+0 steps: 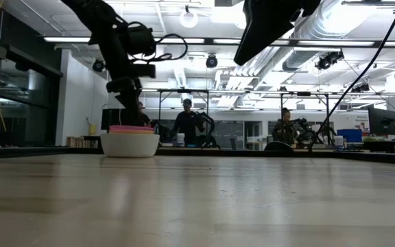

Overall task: Nest bowls inside each other
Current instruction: Return to Home Position

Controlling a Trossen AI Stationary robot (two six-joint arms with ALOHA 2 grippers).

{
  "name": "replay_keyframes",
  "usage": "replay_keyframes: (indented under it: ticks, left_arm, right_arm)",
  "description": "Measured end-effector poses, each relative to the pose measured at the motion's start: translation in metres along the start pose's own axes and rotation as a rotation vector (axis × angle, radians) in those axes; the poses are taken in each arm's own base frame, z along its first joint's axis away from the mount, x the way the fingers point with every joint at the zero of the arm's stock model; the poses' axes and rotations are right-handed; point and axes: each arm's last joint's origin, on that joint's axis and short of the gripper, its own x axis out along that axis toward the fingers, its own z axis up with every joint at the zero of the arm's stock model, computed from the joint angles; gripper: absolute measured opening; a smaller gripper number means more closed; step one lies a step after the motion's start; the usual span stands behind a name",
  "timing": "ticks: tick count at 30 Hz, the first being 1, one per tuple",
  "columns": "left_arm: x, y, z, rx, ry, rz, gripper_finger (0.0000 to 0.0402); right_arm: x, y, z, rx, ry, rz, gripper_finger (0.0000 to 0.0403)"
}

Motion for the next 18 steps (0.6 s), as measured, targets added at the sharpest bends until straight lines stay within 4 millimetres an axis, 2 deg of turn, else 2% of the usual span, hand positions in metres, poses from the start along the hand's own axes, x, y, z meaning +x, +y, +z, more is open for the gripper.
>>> replay_keyframes:
  ticks: [7,13,18]
  left_arm:
    - [-0.02,0.003,0.021,0.007,-0.053,0.013,0.0042]
    - [-0.039,-0.014,0.042,0.05,-0.086,-0.023,0.0042]
    - [-0.061,-0.034,0.049,0.075,-0.129,-0.07,0.0042]
  right_arm:
    - [0.005,-0.008,0.002,0.029,0.006,-0.006,0.0135]
    - [0.013,-0.021,0.002,0.113,0.048,-0.011,0.0135]
    - [0.015,-0.025,-0.004,0.126,0.11,-0.026,0.0135]
